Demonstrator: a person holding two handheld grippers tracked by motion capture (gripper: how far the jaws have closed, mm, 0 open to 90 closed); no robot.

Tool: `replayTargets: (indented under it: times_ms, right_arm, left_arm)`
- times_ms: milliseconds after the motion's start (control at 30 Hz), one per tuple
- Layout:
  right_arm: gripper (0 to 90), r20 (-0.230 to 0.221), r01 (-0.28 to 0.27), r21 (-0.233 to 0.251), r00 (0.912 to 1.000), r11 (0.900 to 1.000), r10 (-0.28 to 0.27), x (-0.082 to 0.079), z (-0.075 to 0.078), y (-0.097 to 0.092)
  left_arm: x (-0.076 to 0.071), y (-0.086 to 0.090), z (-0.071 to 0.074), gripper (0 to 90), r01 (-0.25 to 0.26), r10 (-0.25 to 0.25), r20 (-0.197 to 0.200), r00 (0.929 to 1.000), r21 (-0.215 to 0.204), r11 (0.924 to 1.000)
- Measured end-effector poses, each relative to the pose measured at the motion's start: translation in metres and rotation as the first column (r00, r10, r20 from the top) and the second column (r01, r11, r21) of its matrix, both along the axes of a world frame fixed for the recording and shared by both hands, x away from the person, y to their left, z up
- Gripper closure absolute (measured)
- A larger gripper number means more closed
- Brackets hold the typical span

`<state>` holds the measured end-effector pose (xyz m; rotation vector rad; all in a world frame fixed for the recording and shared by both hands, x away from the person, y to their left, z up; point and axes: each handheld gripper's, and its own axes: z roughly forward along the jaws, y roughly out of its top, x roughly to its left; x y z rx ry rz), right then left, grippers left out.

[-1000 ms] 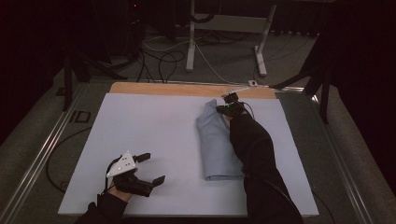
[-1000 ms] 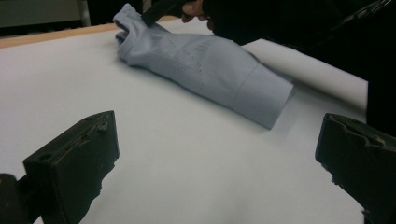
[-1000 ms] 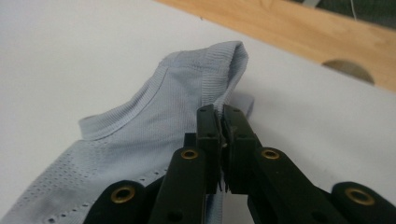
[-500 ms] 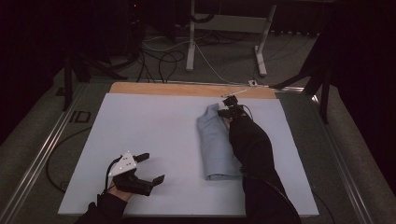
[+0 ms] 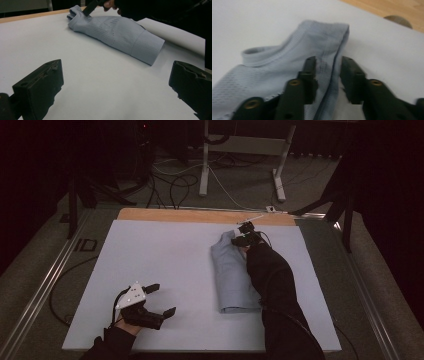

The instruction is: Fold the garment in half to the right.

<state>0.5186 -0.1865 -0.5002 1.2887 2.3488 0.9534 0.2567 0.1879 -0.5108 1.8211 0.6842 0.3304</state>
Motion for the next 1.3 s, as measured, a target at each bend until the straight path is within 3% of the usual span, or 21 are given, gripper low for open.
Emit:
replayTargets:
  times_ms: [67,167,400,567,667,833,1033,1133,1300]
  right_arm:
    - [52.9,0.013,-0.004,0.006,0.9999,1.0000,0.004,-0.002,0.007,0.000]
    - [49.2,0.023,-0.009,0.031,0.9997,0.9995,0.008,-0.008,0.018,0.001]
    - [47.3,0.037,-0.050,0.016,0.9981,0.9986,0.049,-0.024,0.033,0.007]
    - [56.7,0.063,-0.111,0.011,0.9919,0.9937,0.111,-0.052,0.045,0.011]
    - [63.1,0.065,-0.142,0.038,0.9881,0.9891,0.139,-0.066,0.051,0.010]
    - [72.4,0.057,-0.212,0.041,0.9761,0.9764,0.210,-0.093,0.053,0.010]
    - [79.9,0.020,-0.271,0.037,0.9625,0.9618,0.271,-0.122,0.041,0.011]
    - [84.9,0.023,-0.297,0.033,0.9549,0.9544,0.296,-0.137,0.038,0.012]
    - [90.0,0.037,-0.364,0.048,0.9311,0.9300,0.363,-0.167,0.035,0.016]
  left_arm:
    - [0.000,0.000,0.000,0.4,0.000,0.000,-0.002,1.0000,0.000,1.0000]
    - [-0.001,0.000,0.001,0.4,0.002,-0.002,0.002,1.0000,0.001,1.0000]
    - [-0.002,0.004,0.006,0.3,-0.006,0.006,0.011,0.9999,-0.005,1.0000]
    - [-0.002,0.009,0.009,0.3,-0.009,0.010,0.010,0.9999,-0.014,0.9999]
    - [-0.002,0.010,0.010,0.4,-0.011,0.011,0.010,0.9999,-0.009,0.9999]
    - [-0.002,0.011,0.011,0.3,-0.010,0.010,0.008,0.9999,-0.002,0.9999]
    - [-0.004,0.012,0.012,0.4,-0.006,0.006,0.005,1.0000,0.010,0.9999]
    - [-0.005,0.015,0.013,0.3,-0.008,0.008,0.003,1.0000,0.012,0.9999]
    - [-0.008,0.020,0.012,0.3,-0.018,0.018,0.003,0.9998,0.007,0.9998]
